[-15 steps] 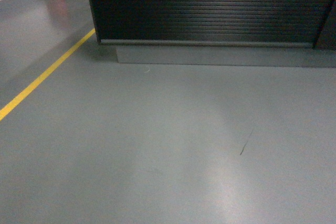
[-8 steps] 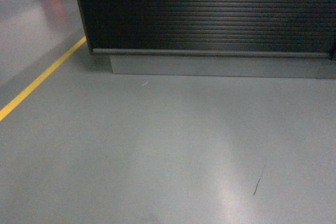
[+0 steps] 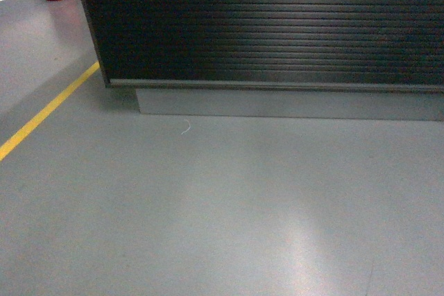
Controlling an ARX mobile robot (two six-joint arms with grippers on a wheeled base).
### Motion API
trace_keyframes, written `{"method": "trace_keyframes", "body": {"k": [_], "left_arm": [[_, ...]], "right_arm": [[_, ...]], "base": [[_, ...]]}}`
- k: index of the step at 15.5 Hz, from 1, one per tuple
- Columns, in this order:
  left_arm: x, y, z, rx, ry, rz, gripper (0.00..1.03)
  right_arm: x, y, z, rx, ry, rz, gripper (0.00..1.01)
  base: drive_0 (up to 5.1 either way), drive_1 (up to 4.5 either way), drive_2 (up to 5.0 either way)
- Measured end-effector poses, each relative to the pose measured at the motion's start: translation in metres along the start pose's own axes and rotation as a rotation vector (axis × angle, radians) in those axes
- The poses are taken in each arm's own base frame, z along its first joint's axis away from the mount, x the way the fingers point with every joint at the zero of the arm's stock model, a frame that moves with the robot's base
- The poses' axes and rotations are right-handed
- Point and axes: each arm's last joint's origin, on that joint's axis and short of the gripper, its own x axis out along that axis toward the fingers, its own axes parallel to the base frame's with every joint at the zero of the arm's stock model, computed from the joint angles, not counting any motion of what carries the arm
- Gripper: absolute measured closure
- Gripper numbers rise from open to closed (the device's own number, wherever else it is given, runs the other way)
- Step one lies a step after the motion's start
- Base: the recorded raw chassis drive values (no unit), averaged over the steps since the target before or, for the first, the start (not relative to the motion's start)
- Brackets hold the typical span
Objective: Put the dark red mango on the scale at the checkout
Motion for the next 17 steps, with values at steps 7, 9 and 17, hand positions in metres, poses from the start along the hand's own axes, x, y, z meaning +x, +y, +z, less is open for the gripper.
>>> {"method": "trace_keyframes", "body": {"k": [7, 9, 17], "left_arm": [[0.0, 0.0, 0.0, 0.0, 0.0, 0.001, 0.05], [0.0, 0.0, 0.0002, 0.0, -0.002, 0.0, 0.05], [0.0, 0.0, 0.0, 0.0, 0.0, 0.001, 0.05]], "right_arm": [[0.0, 0.0, 0.0002, 0.0, -0.002, 0.0, 0.03], [0.0, 0.0, 0.0, 0.0, 0.0, 0.002, 0.03], [0.0, 0.0, 0.0001, 0.0, -0.001, 0.001, 0.03]], "base": [[0.1, 4.38, -4.3], [0.1, 4.4, -4.2], [0.1, 4.43, -4.2]]}}
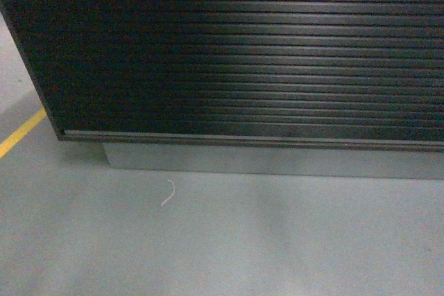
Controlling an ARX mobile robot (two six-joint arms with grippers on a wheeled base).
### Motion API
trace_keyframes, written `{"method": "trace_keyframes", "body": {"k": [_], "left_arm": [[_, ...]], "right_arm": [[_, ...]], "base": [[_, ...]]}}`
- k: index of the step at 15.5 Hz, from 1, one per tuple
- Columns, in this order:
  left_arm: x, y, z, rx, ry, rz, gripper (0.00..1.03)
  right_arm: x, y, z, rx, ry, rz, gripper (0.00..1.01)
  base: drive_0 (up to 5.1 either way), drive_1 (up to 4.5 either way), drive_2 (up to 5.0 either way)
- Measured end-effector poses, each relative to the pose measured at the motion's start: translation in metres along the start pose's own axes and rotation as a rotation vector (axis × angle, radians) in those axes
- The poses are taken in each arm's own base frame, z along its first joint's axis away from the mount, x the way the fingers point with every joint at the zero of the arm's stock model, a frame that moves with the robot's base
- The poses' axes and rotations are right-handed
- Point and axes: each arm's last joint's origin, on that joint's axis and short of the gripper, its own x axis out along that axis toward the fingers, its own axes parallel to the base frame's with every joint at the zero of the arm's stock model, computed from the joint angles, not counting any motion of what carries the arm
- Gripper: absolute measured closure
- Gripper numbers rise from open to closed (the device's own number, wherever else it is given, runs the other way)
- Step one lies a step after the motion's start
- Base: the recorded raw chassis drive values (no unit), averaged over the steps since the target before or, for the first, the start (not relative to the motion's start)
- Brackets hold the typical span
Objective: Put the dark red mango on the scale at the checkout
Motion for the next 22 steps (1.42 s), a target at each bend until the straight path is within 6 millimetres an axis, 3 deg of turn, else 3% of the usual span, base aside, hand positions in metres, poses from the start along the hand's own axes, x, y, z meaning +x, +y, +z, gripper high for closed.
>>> {"method": "trace_keyframes", "body": {"k": [15, 22], "left_arm": [[0.0, 0.0, 0.0, 0.0, 0.0, -0.001, 0.05], [0.0, 0.0, 0.0002, 0.0, -0.002, 0.0, 0.05]], "right_arm": [[0.0, 0.0, 0.0, 0.0, 0.0, 0.0, 0.03], [0.0, 0.0, -0.0001, 0.0, 0.001, 0.0, 0.03]], "base": [[0.0, 4.25, -4.3], [0.0, 2.97, -3.0]]}}
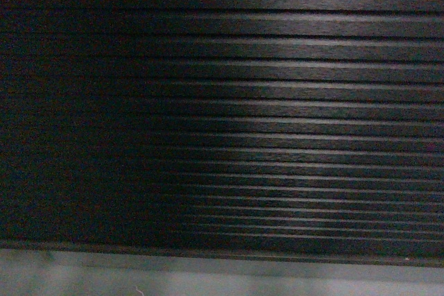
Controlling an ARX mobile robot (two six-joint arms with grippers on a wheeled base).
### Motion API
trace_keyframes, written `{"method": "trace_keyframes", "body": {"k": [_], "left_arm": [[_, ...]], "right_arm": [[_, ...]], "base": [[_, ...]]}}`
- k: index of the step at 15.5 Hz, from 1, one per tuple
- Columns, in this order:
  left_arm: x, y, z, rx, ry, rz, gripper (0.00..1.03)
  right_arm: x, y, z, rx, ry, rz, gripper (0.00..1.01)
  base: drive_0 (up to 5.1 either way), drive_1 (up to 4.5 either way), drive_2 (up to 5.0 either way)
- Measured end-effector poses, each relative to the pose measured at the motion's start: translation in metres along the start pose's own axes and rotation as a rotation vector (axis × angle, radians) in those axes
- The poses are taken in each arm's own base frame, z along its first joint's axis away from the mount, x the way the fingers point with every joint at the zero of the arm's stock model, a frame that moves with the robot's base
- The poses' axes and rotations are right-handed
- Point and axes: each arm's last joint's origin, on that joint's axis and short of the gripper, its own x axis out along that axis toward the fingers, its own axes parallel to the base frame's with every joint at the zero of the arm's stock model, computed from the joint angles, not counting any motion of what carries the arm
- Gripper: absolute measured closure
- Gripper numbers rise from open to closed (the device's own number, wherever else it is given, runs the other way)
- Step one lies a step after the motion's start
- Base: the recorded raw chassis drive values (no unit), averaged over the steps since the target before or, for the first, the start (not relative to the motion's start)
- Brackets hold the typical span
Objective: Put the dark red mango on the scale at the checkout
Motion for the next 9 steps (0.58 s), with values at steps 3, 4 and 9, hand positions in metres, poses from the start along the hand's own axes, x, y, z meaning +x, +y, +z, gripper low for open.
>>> {"method": "trace_keyframes", "body": {"k": [3, 4, 9], "left_arm": [[0.0, 0.0, -0.0002, 0.0, 0.002, 0.0, 0.05], [0.0, 0.0, -0.0002, 0.0, 0.002, 0.0, 0.05], [0.0, 0.0, -0.0002, 0.0, 0.002, 0.0, 0.05]], "right_arm": [[0.0, 0.0, 0.0001, 0.0, -0.001, 0.0, 0.03], [0.0, 0.0, 0.0001, 0.0, -0.001, 0.0, 0.03], [0.0, 0.0, 0.0002, 0.0, -0.001, 0.0, 0.03]], "base": [[0.0, 2.97, -3.0], [0.0, 2.97, -3.0], [0.0, 0.59, -0.6]]}}
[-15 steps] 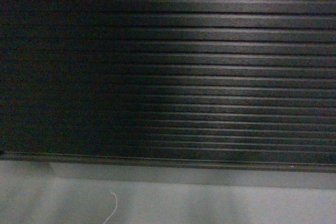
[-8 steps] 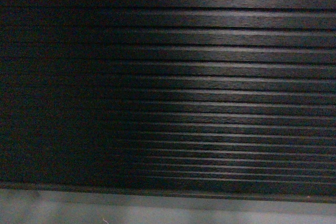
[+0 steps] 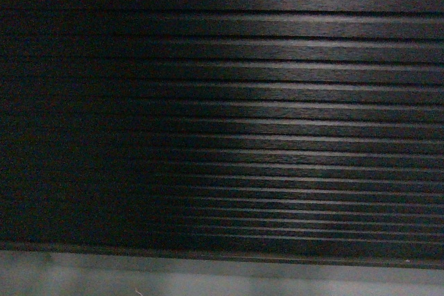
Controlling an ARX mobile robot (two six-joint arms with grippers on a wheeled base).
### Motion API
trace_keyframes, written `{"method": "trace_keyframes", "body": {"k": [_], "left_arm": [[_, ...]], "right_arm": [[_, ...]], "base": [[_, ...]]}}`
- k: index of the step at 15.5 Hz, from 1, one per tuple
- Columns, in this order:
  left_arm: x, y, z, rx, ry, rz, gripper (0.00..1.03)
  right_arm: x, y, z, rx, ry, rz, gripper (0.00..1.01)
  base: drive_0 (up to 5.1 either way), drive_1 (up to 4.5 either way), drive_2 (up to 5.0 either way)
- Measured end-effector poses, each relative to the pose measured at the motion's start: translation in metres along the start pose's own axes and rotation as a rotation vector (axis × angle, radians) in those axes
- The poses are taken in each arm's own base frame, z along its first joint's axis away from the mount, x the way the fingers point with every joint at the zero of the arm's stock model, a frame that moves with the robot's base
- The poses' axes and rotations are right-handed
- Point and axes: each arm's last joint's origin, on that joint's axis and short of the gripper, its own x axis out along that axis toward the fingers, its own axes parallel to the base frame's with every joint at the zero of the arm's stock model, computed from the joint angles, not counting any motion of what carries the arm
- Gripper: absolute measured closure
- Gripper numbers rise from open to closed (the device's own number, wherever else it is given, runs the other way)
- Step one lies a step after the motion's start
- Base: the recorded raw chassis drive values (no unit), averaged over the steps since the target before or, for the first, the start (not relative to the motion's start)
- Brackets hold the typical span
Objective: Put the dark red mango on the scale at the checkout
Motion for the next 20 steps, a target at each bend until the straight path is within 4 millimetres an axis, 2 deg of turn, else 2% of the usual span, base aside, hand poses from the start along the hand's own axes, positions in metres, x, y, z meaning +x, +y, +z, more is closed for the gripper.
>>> {"method": "trace_keyframes", "body": {"k": [20], "left_arm": [[0.0, 0.0, -0.0001, 0.011, 0.001, 0.0, 0.05]], "right_arm": [[0.0, 0.0, 0.0, -0.001, -0.001, 0.0, 0.03]], "base": [[0.0, 0.0, 0.0]]}}
